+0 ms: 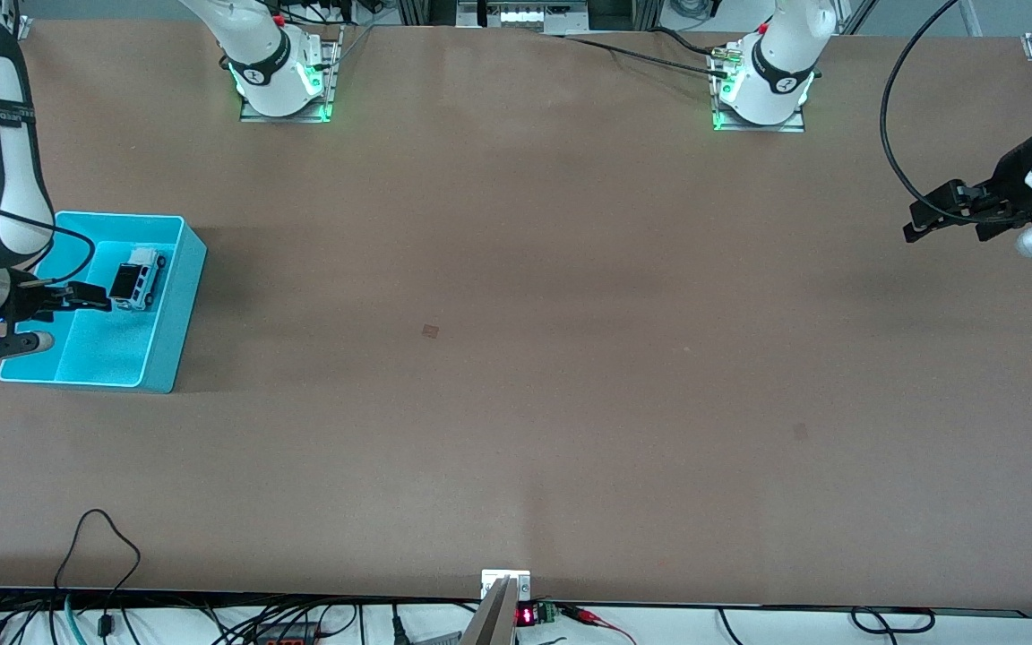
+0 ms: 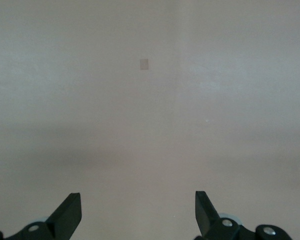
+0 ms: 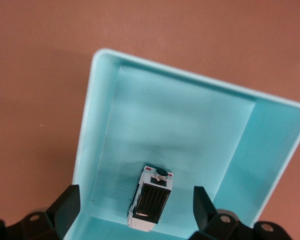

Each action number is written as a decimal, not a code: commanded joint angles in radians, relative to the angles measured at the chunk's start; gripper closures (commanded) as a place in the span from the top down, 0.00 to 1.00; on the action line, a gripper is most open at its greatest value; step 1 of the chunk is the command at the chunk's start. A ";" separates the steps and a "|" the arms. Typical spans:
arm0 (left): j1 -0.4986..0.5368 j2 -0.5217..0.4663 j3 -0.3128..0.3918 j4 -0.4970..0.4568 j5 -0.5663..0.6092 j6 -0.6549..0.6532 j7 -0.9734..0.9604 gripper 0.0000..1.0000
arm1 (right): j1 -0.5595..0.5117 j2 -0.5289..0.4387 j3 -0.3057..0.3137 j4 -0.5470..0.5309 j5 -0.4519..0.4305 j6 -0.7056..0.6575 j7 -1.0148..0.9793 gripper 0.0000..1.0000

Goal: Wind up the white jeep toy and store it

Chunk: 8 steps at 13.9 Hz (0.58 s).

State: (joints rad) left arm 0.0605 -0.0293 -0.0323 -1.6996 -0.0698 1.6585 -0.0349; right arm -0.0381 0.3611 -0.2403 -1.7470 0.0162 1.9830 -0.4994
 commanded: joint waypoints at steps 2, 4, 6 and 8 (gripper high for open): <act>0.005 0.006 -0.011 0.023 0.028 -0.005 0.004 1.00 | -0.006 -0.047 0.077 0.130 -0.073 -0.105 0.002 1.00; 0.005 0.005 -0.009 0.023 0.028 -0.005 0.006 1.00 | -0.008 -0.066 0.151 0.219 -0.114 -0.218 0.004 1.00; 0.005 0.005 -0.011 0.021 0.028 -0.005 0.006 1.00 | -0.009 -0.108 0.177 0.257 -0.093 -0.260 -0.005 1.00; 0.005 0.005 -0.011 0.020 0.028 -0.005 0.006 1.00 | 0.004 -0.155 0.184 0.238 -0.046 -0.314 0.010 1.00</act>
State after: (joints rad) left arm 0.0607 -0.0293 -0.0336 -1.6965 -0.0697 1.6593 -0.0345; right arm -0.0317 0.2465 -0.0641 -1.4962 -0.0602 1.7168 -0.4965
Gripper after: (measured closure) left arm 0.000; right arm 0.000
